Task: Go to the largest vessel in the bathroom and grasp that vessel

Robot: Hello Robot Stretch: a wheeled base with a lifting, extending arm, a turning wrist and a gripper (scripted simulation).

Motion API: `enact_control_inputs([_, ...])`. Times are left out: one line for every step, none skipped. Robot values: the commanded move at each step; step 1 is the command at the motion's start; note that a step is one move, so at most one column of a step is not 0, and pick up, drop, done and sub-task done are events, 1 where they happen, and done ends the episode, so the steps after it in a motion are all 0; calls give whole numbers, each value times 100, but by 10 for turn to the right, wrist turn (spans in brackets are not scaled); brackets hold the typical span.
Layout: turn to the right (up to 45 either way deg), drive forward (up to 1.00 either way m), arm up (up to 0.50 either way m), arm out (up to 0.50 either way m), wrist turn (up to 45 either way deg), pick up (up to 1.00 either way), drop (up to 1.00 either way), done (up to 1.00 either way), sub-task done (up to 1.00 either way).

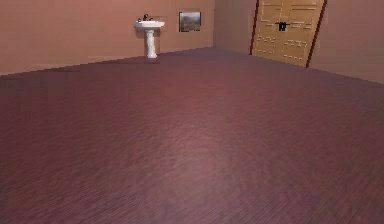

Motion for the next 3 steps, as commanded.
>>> enact_control_inputs([0,0,0,22,0,0,0,0,0])
enact_control_inputs([0,0,0,0,450,0,0,0,0])
enact_control_inputs([0,0,0,0,450,0,0,0,0])
